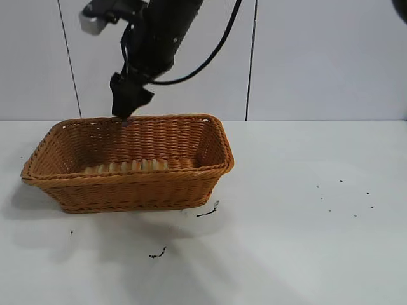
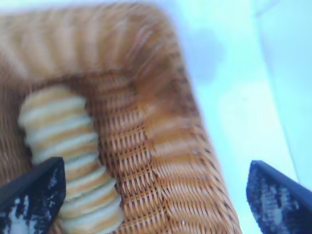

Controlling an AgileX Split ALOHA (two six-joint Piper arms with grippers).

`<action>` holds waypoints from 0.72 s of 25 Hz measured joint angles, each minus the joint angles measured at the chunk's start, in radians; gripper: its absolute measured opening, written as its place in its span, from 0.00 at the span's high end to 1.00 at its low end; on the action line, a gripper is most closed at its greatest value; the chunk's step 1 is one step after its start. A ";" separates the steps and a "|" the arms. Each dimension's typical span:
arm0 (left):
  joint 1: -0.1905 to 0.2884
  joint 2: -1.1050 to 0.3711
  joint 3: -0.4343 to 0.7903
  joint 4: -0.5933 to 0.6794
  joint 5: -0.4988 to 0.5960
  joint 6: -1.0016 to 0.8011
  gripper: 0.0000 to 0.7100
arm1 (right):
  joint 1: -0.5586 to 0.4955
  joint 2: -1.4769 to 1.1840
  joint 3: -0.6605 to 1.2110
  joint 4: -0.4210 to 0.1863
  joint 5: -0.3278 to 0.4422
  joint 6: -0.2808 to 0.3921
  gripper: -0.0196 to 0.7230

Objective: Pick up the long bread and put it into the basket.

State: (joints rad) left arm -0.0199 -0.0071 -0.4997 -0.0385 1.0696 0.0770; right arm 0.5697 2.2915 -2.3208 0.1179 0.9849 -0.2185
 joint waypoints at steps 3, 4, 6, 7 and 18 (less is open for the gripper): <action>0.000 0.000 0.000 0.000 0.000 0.000 0.03 | -0.034 -0.001 0.000 -0.087 0.020 0.140 0.05; 0.000 0.000 0.000 0.000 0.000 0.000 0.03 | -0.050 -0.001 0.000 -0.109 0.027 0.160 0.05; 0.000 0.000 0.000 0.000 0.000 0.000 0.03 | -0.086 -0.001 0.000 -0.144 0.036 0.173 0.05; 0.000 0.000 0.000 0.000 0.000 0.000 0.03 | -0.109 -0.001 0.000 -0.150 0.043 0.178 0.05; 0.000 0.000 0.000 0.000 0.000 0.000 0.03 | -0.408 -0.001 0.000 -0.158 0.122 0.180 0.05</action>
State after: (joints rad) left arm -0.0199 -0.0071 -0.4997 -0.0385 1.0696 0.0770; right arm 0.1616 2.2906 -2.3208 -0.0397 1.1069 -0.0384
